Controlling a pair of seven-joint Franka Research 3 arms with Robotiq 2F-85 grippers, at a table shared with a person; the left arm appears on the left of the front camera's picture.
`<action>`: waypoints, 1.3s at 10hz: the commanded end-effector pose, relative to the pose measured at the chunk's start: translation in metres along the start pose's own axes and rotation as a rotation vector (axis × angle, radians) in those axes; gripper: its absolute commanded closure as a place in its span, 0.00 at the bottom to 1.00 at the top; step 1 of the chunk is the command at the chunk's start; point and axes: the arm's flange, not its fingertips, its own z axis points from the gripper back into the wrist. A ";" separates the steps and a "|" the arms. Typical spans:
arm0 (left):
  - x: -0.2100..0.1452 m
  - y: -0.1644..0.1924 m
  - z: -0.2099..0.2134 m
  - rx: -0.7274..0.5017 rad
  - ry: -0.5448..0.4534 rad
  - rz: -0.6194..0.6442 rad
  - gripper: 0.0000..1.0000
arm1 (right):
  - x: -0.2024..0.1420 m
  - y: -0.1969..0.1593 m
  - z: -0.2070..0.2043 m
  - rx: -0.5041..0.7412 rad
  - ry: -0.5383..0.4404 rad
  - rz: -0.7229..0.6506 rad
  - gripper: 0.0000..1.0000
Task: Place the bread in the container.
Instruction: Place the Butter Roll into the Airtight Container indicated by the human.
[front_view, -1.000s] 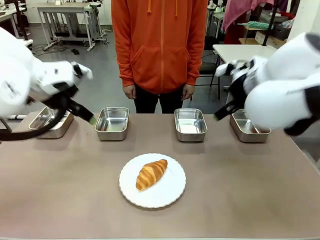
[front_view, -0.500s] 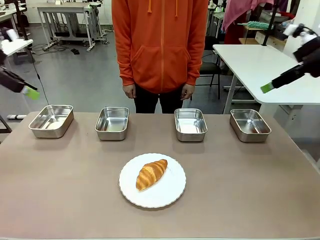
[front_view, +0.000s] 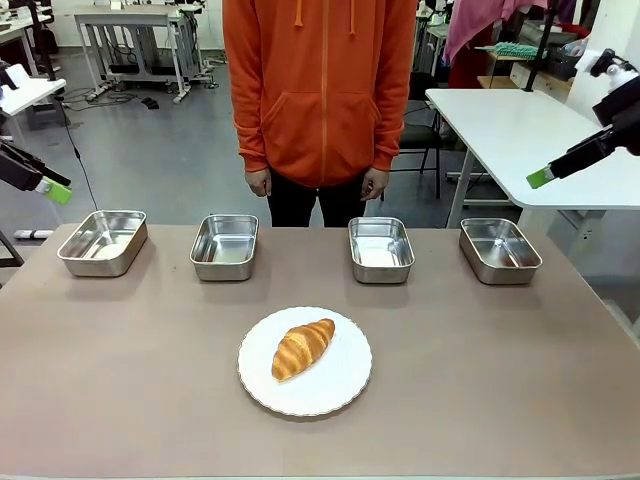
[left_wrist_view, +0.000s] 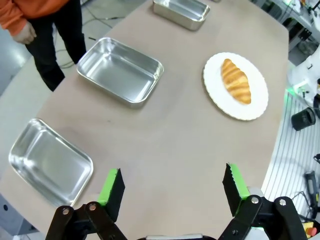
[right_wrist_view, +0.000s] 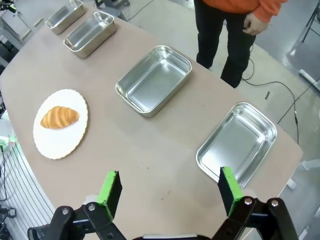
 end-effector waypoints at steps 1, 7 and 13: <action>-0.006 0.004 0.002 -0.005 -0.011 -0.002 0.00 | -0.002 -0.002 -0.001 0.014 -0.008 -0.006 0.00; -0.019 0.045 0.109 -0.009 -0.440 0.170 0.00 | 0.015 -0.097 0.074 0.134 -0.270 -0.167 0.00; -0.008 0.027 0.099 0.067 -0.428 0.254 0.00 | 0.013 -0.106 0.085 0.123 -0.320 -0.224 0.00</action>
